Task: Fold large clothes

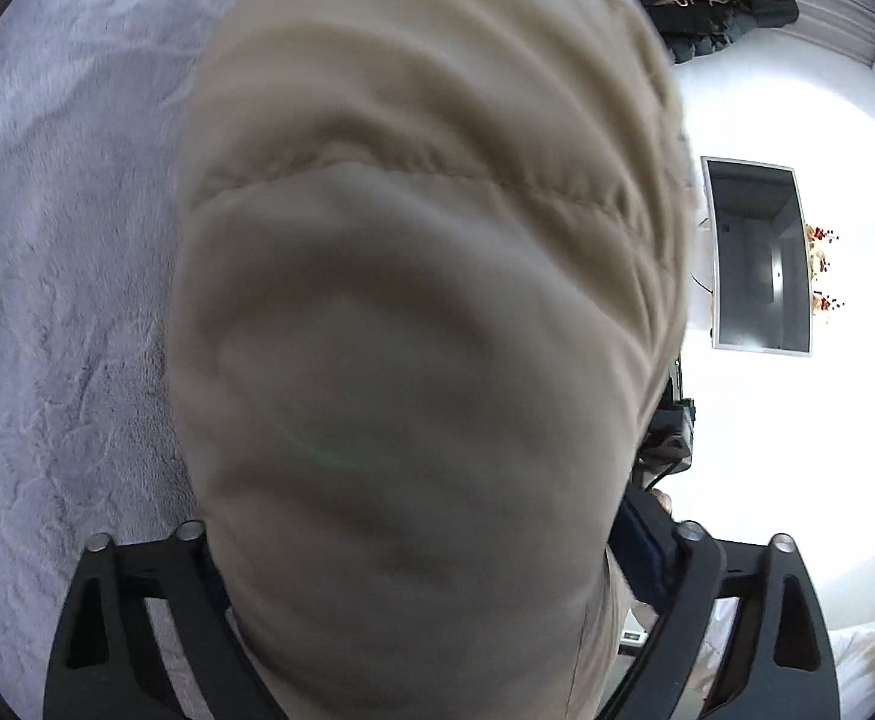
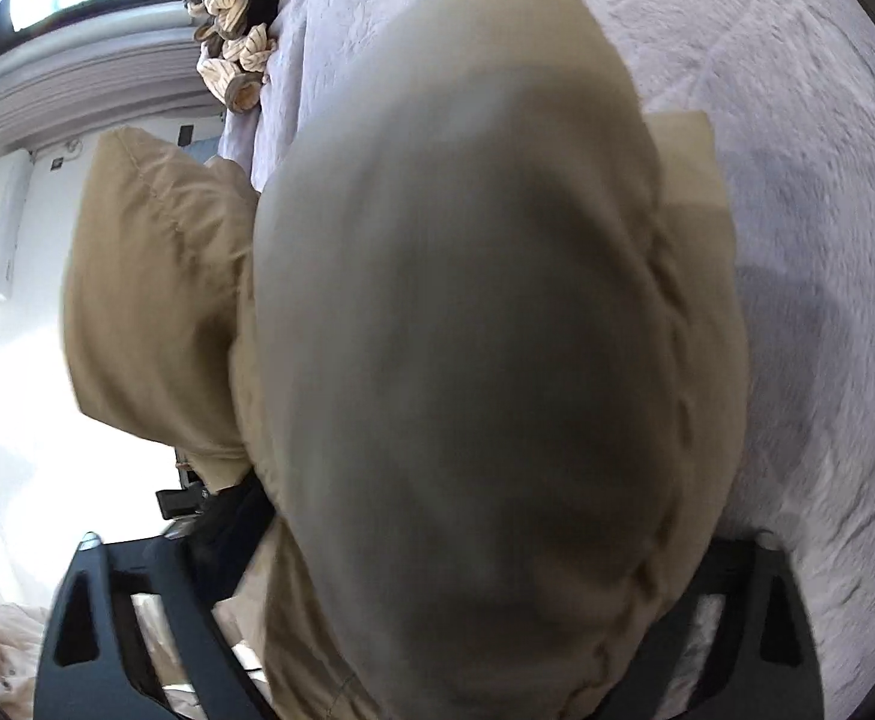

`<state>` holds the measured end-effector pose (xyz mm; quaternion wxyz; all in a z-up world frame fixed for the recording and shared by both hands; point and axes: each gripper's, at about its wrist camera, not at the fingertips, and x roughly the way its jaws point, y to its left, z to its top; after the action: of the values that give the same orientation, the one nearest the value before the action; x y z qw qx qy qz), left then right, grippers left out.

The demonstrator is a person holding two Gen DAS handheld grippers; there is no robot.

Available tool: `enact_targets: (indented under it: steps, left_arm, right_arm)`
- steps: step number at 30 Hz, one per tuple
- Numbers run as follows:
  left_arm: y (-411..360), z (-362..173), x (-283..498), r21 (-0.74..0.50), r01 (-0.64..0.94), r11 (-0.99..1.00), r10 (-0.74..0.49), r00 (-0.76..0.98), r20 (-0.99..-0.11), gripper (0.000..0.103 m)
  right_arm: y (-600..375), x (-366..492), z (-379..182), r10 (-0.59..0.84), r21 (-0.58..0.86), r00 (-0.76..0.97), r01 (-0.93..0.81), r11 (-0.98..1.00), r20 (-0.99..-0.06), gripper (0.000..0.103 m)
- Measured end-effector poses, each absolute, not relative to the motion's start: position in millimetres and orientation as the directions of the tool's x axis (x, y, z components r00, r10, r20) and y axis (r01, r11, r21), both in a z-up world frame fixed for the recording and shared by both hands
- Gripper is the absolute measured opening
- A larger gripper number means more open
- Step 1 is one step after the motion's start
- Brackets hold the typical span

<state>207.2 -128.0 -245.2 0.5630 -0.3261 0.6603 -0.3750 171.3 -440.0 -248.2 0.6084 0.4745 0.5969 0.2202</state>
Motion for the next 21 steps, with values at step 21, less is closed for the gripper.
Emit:
enact_targets:
  steps: [21]
  left_arm:
    - [-7,-129,300,-0.831,0.157,0.534,-0.845,0.056,-0.532,0.087]
  right_arm:
    - [-320,223,-177,0.837,0.891,0.311,0.096,0.443,-0.450,0.049]
